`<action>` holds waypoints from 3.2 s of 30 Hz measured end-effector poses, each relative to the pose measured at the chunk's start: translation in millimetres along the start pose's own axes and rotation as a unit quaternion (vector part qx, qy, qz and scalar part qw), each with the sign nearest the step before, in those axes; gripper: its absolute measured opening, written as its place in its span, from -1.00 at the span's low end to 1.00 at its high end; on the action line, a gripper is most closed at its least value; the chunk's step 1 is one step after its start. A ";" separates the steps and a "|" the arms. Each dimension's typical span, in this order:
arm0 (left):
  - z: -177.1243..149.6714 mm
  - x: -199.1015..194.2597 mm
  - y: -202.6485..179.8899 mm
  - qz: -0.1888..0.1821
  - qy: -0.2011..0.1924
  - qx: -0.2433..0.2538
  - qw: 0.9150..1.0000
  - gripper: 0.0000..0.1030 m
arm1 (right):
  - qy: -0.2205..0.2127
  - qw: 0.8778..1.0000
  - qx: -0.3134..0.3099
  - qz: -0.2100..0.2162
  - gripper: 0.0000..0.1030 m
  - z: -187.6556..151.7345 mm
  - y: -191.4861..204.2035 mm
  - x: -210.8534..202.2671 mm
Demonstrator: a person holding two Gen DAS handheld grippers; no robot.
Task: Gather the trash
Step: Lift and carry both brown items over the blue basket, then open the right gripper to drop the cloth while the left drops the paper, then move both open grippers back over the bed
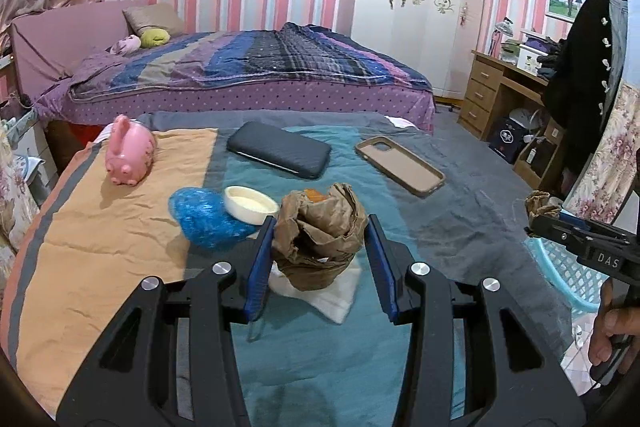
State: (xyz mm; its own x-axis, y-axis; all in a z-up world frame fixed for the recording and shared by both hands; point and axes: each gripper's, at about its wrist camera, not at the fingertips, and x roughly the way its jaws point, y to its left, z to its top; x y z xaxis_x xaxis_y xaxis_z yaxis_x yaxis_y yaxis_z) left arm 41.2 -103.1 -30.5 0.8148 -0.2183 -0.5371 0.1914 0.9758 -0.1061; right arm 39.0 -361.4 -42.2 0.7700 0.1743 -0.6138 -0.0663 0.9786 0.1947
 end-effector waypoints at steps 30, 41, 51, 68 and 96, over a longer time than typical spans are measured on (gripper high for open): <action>10.0 25.1 -156.2 -0.084 0.017 0.084 0.993 -0.14 | -0.046 0.990 0.081 -0.104 -0.06 -10.0 -128.4 -58.5; 16.1 31.7 -242.6 -0.151 0.022 0.113 0.982 -0.14 | -0.053 0.981 0.116 -0.147 -0.05 -18.1 -171.1 -76.2; 5.8 38.3 -278.8 -0.170 0.036 0.130 0.976 -0.14 | -0.119 0.961 0.154 -0.196 0.16 -22.8 -194.4 -104.8; 21.5 36.3 -281.6 -0.172 0.024 0.118 0.978 0.45 | -0.121 0.957 0.159 -0.211 0.16 -22.7 -206.2 -113.1; 12.4 12.0 41.6 0.056 0.011 -0.033 0.998 0.90 | -0.028 0.999 -0.034 -0.007 0.45 16.1 72.7 22.7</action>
State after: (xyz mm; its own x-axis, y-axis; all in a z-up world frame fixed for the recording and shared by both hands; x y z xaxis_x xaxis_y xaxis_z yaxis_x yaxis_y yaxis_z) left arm 65.7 -65.3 -31.0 0.8162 -0.1080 -0.5676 0.0625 0.9931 -0.0992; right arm 61.9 -288.1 -29.7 0.8051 0.1562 -0.5723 -0.0970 0.9864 0.1328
